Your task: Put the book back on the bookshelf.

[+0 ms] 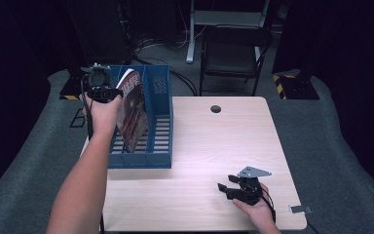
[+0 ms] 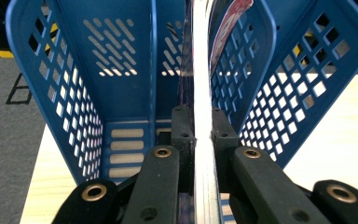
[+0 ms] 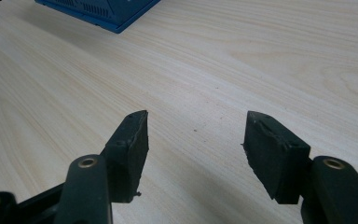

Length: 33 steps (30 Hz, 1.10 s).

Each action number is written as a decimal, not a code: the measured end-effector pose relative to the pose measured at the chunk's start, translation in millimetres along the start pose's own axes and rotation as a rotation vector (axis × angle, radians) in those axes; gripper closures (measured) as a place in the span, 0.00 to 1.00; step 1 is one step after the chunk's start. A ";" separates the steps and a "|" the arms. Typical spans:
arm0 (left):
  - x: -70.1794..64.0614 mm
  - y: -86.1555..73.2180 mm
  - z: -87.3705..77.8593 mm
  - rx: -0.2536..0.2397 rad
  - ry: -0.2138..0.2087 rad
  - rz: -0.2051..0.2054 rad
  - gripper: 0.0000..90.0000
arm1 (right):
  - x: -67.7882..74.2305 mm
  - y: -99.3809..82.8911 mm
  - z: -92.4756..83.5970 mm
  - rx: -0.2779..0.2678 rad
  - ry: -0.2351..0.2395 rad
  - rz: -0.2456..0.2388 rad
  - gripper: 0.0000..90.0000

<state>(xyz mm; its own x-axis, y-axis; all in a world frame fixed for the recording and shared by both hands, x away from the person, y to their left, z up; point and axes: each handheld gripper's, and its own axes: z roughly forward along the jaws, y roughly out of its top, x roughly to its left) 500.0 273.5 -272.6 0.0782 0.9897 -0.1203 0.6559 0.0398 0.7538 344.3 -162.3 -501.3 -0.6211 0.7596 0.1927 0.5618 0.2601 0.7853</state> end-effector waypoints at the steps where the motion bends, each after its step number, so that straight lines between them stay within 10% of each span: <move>1: -0.1 -0.1 0.3 0.004 0.000 0.003 0.93 | 0.1 0.1 0.2 -0.001 -0.002 0.003 0.44; 33: 9.1 -12.8 3.8 0.101 -0.062 0.017 0.89 | 2.3 -0.6 4.0 0.014 0.004 -0.008 0.44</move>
<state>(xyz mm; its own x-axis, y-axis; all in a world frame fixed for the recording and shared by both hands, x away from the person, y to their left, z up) 495.2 281.5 -285.8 0.1337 0.9796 -0.1501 0.7264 0.0061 0.6872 344.7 -158.4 -503.7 -0.6281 0.7548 0.1890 0.5642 0.2745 0.7786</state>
